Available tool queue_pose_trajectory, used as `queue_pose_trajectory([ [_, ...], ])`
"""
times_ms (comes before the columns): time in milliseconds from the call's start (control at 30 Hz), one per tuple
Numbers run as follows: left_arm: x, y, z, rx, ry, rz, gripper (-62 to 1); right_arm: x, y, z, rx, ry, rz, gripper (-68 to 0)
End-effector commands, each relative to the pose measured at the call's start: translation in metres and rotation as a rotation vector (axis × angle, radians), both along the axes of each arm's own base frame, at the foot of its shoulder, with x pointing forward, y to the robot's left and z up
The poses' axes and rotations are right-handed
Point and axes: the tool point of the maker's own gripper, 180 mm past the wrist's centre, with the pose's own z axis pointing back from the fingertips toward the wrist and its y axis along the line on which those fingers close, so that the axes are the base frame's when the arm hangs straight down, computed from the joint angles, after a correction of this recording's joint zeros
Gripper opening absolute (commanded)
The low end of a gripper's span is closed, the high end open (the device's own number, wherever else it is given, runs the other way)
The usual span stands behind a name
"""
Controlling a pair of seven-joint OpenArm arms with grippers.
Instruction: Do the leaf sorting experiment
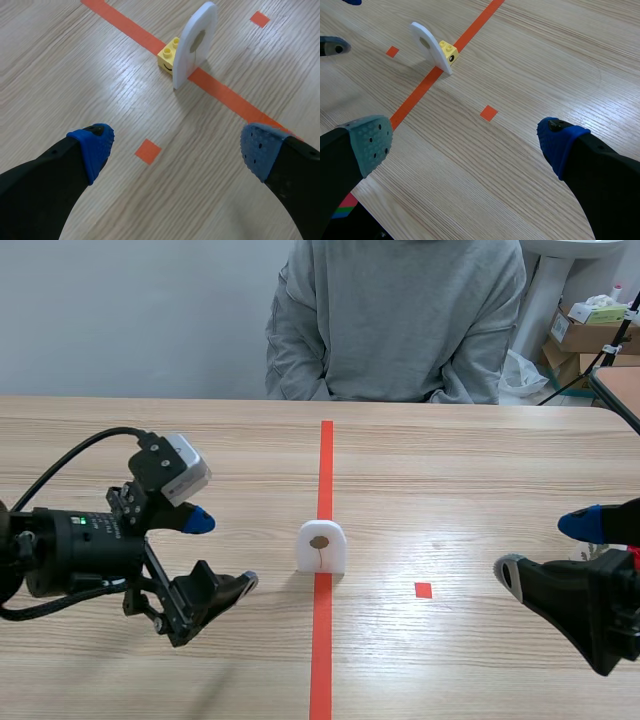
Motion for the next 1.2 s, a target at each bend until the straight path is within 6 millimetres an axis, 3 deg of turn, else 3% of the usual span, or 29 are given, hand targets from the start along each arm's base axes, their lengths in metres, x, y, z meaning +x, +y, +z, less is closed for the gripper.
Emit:
queue_pose_trajectory([
  [0,0.005,-0.008,0.005,-0.037,-0.025,-0.004,-6.7,0.004,0.004,0.012,0.011,-0.041,0.020,-8.5],
  [667,0.056,-0.063,-0.012,-0.074,-0.083,0.008,-6.7,0.005,0.004,0.013,0.014,-0.047,0.019,-8.5],
  [1167,0.053,-0.080,-0.031,-0.072,-0.059,-0.005,-7.4,0.011,0.004,0.019,0.018,-0.073,0.018,-8.5],
])
